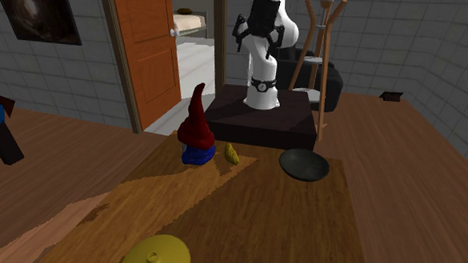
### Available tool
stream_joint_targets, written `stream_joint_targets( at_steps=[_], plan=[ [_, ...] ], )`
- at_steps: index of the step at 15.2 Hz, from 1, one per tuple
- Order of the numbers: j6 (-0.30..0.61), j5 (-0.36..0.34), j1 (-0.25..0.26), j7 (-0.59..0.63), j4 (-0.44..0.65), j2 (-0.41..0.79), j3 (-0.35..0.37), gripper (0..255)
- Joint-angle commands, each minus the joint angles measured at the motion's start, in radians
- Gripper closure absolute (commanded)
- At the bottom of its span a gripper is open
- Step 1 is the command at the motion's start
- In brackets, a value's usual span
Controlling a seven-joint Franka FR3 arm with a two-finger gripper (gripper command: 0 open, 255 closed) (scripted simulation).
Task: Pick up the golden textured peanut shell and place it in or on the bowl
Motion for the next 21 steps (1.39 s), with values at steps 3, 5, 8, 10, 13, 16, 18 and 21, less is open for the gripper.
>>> stream_joint_targets(
  at_steps=[3,5,8,10,13,16,18,21],
  plan=[
    [0.152,-0.037,-0.009,0.003,-0.067,0.097,-0.005,0],
    [0.228,-0.058,-0.015,0.011,-0.093,0.153,-0.005,0],
    [0.343,-0.097,-0.028,0.028,-0.12,0.252,-0.003,0],
    [0.419,-0.13,-0.04,0.044,-0.131,0.326,-0.002,0],
    [0.529,-0.193,-0.062,0.081,-0.132,0.449,0.002,0],
    [0.63,-0.278,-0.084,0.135,-0.117,0.582,0.003,0],
    [0.688,-0.347,-0.096,0.181,-0.097,0.674,-0.002,0],
    [0.762,-0.461,-0.101,0.26,-0.053,0.816,-0.024,0]
  ],
)
